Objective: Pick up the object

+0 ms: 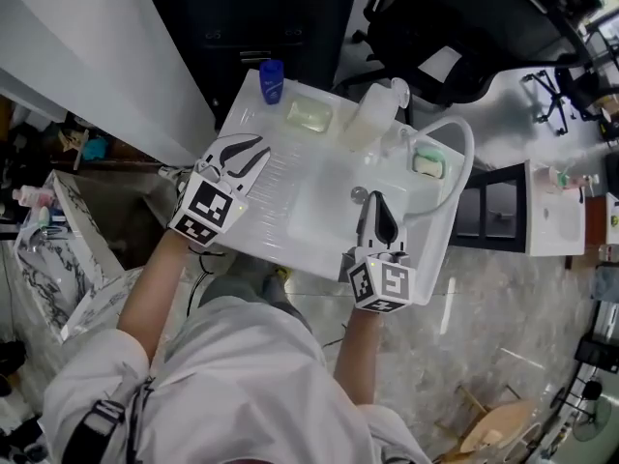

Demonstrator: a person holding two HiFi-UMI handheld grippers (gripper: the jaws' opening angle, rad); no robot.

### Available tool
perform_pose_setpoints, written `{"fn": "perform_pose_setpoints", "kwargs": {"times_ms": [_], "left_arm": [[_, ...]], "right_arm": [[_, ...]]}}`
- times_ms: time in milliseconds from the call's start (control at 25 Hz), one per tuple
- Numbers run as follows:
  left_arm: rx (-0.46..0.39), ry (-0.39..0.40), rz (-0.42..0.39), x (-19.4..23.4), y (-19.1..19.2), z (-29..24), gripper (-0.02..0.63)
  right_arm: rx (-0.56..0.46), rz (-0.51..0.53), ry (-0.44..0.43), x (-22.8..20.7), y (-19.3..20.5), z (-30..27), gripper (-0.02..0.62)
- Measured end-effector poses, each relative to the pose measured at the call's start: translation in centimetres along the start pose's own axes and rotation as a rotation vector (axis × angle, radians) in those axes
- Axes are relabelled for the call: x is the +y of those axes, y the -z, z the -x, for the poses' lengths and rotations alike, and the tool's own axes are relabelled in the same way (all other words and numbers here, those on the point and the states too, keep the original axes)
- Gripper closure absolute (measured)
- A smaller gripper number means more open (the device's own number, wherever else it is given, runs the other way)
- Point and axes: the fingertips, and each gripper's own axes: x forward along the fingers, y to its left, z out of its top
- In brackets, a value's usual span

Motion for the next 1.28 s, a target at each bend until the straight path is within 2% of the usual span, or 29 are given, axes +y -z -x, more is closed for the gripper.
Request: {"fn": "perform_pose_setpoints", "kwargs": {"times_ms": [160,400,560,760,880,1120,1280], "left_arm": [[0.037,0.044,-0.048,1.0,1.0,-2.6,0.537],[0.113,0.114,-0.197,1.6,2.6,-7.2,0.537],[0.163,0.188,-0.250,1.4,4.2,-10.3,0.537],[0.229,0.245,-0.314,1.1,6.9,-13.7,0.535],[0.267,0.267,-0.362,1.0,8.5,-15.7,0.534],[0.343,0.294,-0.525,1.0,11.4,-19.4,0.526],[0.364,0.321,-0.580,0.5,12.7,-21.0,0.520]], "right_arm": [[0.016,-0.007,0.007,-0.2,0.9,-2.4,0.589],[0.046,-0.028,0.015,-0.9,2.3,-5.7,0.589],[0.061,-0.041,0.026,-1.2,3.2,-7.7,0.589],[0.068,-0.054,0.036,-2.0,4.3,-9.6,0.589],[0.088,-0.061,0.041,-2.3,5.5,-10.3,0.589],[0.133,-0.080,0.044,-2.9,7.7,-11.6,0.588],[0.154,-0.093,0.050,-3.3,8.9,-12.4,0.589]]}}
